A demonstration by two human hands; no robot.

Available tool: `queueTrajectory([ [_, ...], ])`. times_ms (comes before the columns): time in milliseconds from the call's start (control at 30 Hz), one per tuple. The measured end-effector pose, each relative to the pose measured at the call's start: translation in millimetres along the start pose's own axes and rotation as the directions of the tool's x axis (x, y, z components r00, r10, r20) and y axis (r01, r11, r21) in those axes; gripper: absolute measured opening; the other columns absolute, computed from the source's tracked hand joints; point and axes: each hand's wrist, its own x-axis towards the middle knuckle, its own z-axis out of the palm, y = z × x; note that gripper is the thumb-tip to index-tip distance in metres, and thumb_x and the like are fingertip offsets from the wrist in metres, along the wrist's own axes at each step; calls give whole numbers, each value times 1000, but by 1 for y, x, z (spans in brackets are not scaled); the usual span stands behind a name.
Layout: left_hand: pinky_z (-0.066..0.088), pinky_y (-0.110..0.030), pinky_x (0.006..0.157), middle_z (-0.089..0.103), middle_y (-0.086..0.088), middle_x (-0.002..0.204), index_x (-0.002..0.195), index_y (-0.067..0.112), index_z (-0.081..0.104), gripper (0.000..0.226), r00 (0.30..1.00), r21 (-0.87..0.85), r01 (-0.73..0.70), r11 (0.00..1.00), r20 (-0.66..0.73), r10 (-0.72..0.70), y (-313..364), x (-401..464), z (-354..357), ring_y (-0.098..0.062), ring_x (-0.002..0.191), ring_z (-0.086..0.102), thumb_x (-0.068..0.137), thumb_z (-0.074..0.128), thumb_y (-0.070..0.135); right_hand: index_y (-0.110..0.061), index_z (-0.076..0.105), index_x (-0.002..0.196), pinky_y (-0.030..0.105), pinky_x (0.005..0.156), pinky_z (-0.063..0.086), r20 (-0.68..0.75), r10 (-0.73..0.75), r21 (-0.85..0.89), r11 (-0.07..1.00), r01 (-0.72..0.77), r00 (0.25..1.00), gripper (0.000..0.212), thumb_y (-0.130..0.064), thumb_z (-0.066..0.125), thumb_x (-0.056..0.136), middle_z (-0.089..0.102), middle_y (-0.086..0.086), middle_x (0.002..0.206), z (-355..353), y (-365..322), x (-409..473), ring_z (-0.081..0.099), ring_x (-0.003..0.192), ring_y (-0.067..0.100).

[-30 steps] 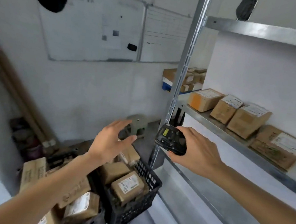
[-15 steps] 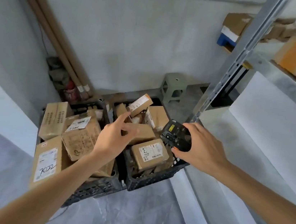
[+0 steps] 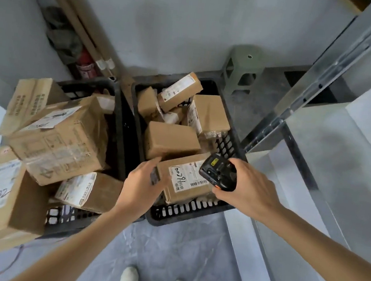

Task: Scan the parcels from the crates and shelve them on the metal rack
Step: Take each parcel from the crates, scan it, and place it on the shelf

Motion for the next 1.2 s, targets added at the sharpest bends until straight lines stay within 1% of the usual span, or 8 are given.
queueTrajectory([
  [200, 54, -34, 101, 58, -2, 143, 156, 15, 35, 72, 995, -6, 97, 995, 21, -97, -30, 16, 36, -18, 126, 60, 95, 69, 34, -34, 49, 132, 39, 79, 55, 80, 8, 45, 999, -12, 997, 71, -64, 77, 74, 64, -14, 120, 47, 20, 31, 65, 106, 17],
  [400, 54, -22, 84, 58, 2, 138, 160, 17, 22, 80, 990, 0, 138, 990, 42, -138, -30, 33, 54, -14, 115, 62, 95, 67, 32, -32, 46, 136, 32, 75, 52, 119, -9, 73, 997, 0, 993, 75, -62, 78, 76, 66, -17, 114, 62, 35, 54, 63, 95, 10],
  [467, 52, -15, 74, 57, 8, 130, 160, 22, 18, 82, 985, -30, 171, 985, 32, -170, -29, 35, 57, -6, 100, 63, 96, 68, 29, -31, 46, 137, 29, 72, 48, 137, -14, 97, 995, 0, 991, 75, -60, 79, 76, 66, -16, 114, 65, 37, 60, 57, 89, 6],
  [567, 49, -9, 53, 58, 20, 105, 156, 27, 22, 74, 980, -99, 199, 975, 11, -199, -26, 34, 59, 7, 74, 58, 97, 67, 20, -32, 47, 137, 27, 75, 49, 156, -22, 160, 987, -3, 988, 75, -60, 80, 76, 65, -18, 112, 70, 39, 63, 56, 90, 4],
  [700, 52, -9, 56, 61, 9, 119, 152, 31, 28, 69, 974, -190, 216, 958, -20, -224, -25, 31, 62, -5, 97, 66, 96, 67, 18, -36, 48, 135, 19, 68, 45, 139, -12, 245, 969, -22, 990, 73, -57, 82, 74, 63, -22, 108, 72, 42, 60, 60, 93, 3],
  [900, 57, -21, 74, 59, 6, 131, 157, 25, 31, 77, 981, -199, 187, 962, -15, -193, -12, 21, 55, -3, 103, 65, 92, 71, 35, -38, 48, 133, 34, 83, 57, 76, -16, 297, 955, -7, 997, 72, -55, 83, 73, 66, -22, 111, 51, 48, 40, 64, 99, 6],
  [1033, 60, -35, 89, 60, 6, 126, 144, 23, 43, 63, 987, -306, 122, 944, -59, -147, 11, 11, 43, -7, 110, 63, 90, 75, 33, -38, 48, 133, 35, 85, 58, 11, -29, 319, 948, 24, 1000, 70, -51, 85, 74, 67, -22, 112, 22, 46, 20, 65, 100, 6],
  [1200, 61, -41, 88, 61, 10, 121, 120, 34, 51, 44, 999, -424, 18, 905, -38, -37, 49, -1, 12, -5, 110, 64, 85, 79, 34, -40, 48, 133, 33, 87, 57, -126, -10, 303, 952, 48, 992, 73, -54, 84, 72, 67, -24, 112, -33, 36, -12, 65, 102, 4],
])
